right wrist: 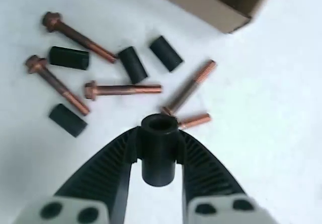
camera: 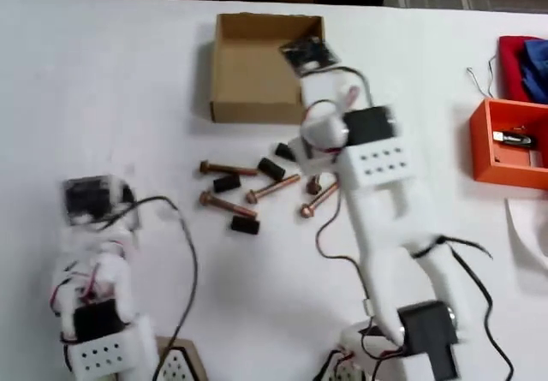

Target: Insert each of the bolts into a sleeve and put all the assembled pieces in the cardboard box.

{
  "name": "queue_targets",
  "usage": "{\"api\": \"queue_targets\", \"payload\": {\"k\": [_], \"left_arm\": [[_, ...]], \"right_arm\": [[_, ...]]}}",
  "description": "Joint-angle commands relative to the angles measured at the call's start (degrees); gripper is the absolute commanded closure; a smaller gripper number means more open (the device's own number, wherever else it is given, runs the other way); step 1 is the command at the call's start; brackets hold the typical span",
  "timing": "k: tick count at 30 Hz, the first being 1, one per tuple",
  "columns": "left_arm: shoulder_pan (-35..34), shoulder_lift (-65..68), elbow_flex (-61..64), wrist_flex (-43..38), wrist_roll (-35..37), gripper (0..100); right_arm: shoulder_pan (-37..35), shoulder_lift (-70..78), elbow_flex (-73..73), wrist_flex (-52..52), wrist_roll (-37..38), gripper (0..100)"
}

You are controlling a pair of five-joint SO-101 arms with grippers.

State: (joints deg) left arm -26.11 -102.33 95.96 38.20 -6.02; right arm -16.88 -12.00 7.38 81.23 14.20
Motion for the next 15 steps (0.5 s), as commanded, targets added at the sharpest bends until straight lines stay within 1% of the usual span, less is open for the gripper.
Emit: {"api": "queue_targets", "payload": {"k": [1,5,8,11,13,15], "left_arm": [[-7.21,-0.35,1.10,-8.79,0.18,84],[-6.42,-0.26,-0.22,-9.32,1.93,84],[-3.69,0.09,-4.18,-9.14,6.33,84],[-0.26,0.88,-9.80,-9.05,6.51,84],[1.76,4.66,-13.93,-9.05,6.42,84],[2.99,12.31,-18.86,-9.05,6.42,84]], "right_arm": [[5.85,-4.70,-0.35,1.80,1.76,97.7],[9.19,-8.75,-0.35,4.09,3.25,97.7],[10.24,-12.88,-0.35,4.35,3.69,97.7],[10.24,-16.75,-0.35,4.35,3.69,97.7],[10.24,-18.77,-0.35,4.35,3.69,97.7],[10.33,-20.35,-0.35,4.44,3.60,97.7]]}}
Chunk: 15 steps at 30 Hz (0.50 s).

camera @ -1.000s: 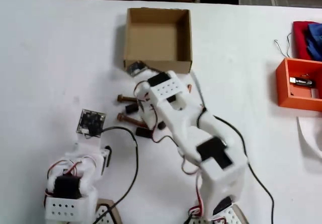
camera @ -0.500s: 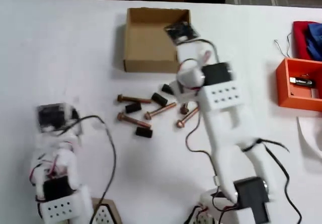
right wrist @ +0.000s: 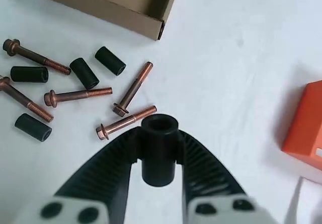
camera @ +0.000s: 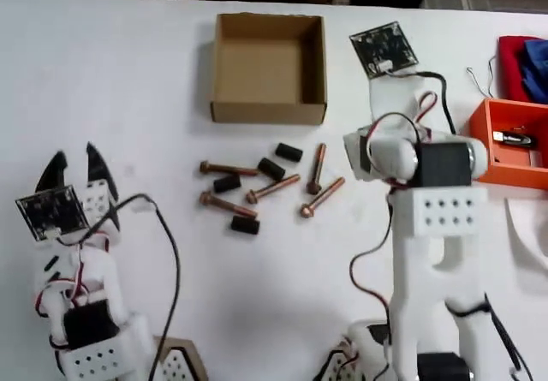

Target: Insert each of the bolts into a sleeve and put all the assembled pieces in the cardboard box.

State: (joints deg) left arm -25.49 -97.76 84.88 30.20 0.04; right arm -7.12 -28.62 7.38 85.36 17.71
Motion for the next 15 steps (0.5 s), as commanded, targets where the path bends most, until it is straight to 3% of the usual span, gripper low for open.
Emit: {"api": "queue_targets", "payload": {"k": [1,4,8,12,15], "left_arm": [[2.90,13.10,-10.68,-1.05,0.62,84],[5.10,32.44,-21.93,1.49,2.64,84],[12.40,57.58,-42.68,20.22,9.32,84],[17.41,74.02,-59.38,40.26,27.69,84],[22.59,83.08,-66.59,47.82,36.31,84]], "right_arm": [[0.57,-4.35,-0.35,0.75,0.09,97.7],[0.57,-5.67,-0.35,1.89,0.09,97.7],[1.71,-6.46,-0.35,2.51,0.09,97.7],[4.62,-6.46,-0.35,2.59,0.09,97.7],[6.73,-6.46,-0.35,2.59,0.09,97.7]]}}
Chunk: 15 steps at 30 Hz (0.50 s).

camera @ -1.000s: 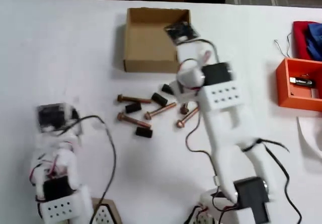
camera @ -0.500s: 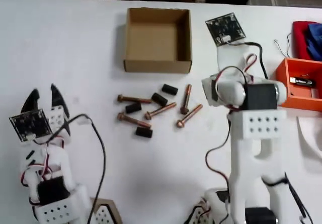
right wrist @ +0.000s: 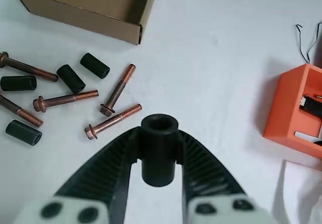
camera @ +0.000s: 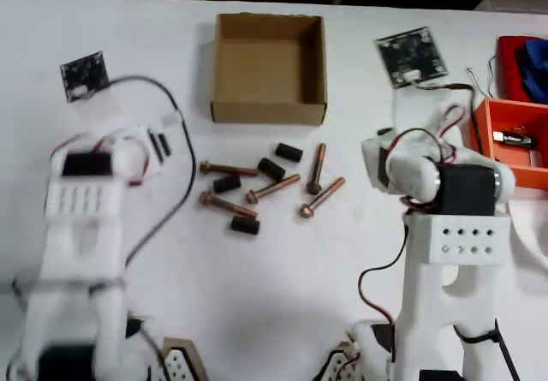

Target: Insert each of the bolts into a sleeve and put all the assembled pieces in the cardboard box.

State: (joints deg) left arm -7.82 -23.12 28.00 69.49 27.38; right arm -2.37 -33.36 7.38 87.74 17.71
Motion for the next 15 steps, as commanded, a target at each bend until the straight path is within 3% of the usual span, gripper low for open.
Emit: {"api": "queue_targets", "payload": {"k": [1,5,10,15], "left_arm": [[6.95,11.08,-11.03,9.67,9.76,84],[10.46,20.22,-11.21,10.81,10.46,84],[13.54,27.16,-12.97,10.81,20.31,84],[14.68,32.09,-14.37,10.46,23.65,84]], "right_arm": [[2.51,-1.71,-0.35,0.22,0.09,97.7],[3.12,-1.71,-0.35,0.22,0.09,97.7],[2.95,-1.71,-0.35,0.22,0.09,97.7],[3.12,-1.71,-0.35,0.22,0.09,97.7]]}}
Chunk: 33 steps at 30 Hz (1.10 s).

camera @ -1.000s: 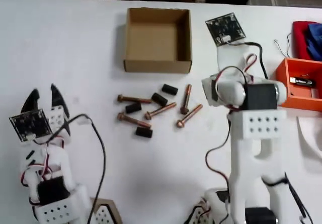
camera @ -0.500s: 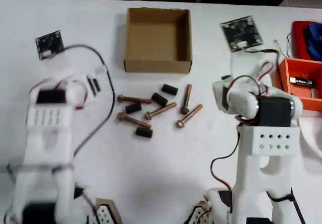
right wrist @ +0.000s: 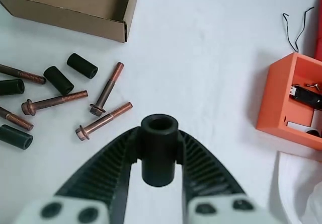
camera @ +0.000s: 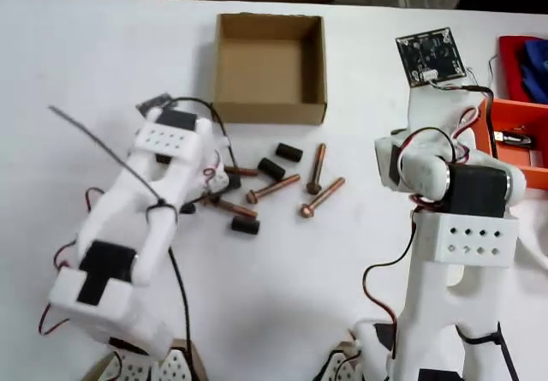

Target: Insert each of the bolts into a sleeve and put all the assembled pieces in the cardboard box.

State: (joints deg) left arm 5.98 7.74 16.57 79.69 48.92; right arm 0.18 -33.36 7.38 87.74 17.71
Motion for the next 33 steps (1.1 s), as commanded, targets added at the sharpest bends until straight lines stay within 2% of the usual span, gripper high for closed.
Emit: {"api": "queue_targets", "payload": {"k": [1,9,20,24,30,33], "left_arm": [[0.88,2.20,-3.56,0.26,2.55,83],[0.88,9.32,-9.45,0.62,2.81,60],[3.08,14.59,-9.54,0.70,6.51,60],[3.43,15.56,-9.71,0.70,6.51,67],[3.25,17.58,-9.98,-1.14,6.07,89],[2.90,19.60,-10.07,-1.85,6.07,94]], "right_arm": [[0.57,-1.71,-0.35,0.22,0.09,97.7],[0.40,-1.45,-0.35,0.22,0.09,97.7],[0.48,-1.27,-0.35,0.04,0.09,97.7],[0.57,-1.27,-0.35,0.04,0.09,97.7],[0.57,-1.27,-0.35,0.04,0.09,97.6],[0.57,-1.27,-0.35,0.04,0.09,97.6]]}}
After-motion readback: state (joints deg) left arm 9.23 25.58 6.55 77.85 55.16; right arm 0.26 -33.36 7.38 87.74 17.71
